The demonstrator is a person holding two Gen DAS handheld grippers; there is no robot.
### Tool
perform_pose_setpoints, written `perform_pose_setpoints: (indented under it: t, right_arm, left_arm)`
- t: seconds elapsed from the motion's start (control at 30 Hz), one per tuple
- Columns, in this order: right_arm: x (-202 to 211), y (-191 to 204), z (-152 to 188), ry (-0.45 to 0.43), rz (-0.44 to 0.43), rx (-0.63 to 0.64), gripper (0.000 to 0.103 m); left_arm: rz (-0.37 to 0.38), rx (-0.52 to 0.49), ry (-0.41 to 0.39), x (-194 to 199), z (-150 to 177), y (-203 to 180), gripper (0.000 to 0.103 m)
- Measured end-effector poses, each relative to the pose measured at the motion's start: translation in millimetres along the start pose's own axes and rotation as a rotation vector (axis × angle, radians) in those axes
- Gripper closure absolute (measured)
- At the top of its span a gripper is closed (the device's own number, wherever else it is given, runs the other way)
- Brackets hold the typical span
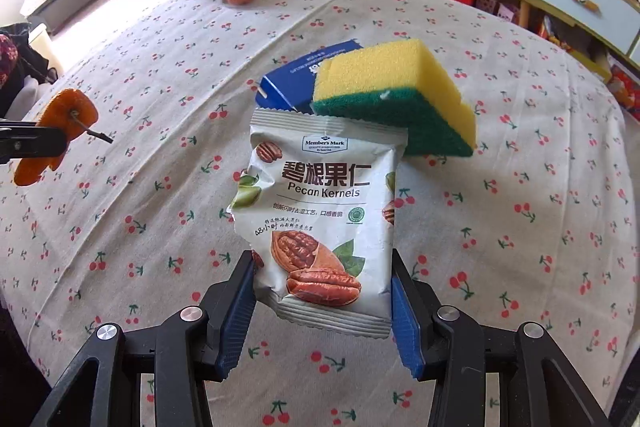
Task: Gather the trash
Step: 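Hold the orange peel with the left tool while the right tool grasps the pecan bag and sponge, then carry the orange peel and pecan bag with sponge to the bucket and release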
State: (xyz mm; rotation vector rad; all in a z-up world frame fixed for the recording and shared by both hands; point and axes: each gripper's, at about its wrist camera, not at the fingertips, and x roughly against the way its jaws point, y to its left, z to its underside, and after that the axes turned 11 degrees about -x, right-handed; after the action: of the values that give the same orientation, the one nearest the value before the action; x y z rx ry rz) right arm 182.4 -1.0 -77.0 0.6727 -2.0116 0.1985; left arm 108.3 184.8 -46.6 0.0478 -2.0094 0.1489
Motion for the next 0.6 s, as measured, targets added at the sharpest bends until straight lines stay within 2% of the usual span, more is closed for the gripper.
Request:
perform_pose_setpoints:
  t: [0.23, 0.6]
  right_arm:
    - [35, -25, 10, -0.036, 0.029, -0.055, 0.05]
    - [77, -96, 29, -0.054, 0.109, -0.248, 0.05]
  left_arm:
    - [0.038, -0.039, -0.015, -2, -10, -30, 0.082]
    - [0.116, -0.12, -0.032, -10, -28, -99, 0.082]
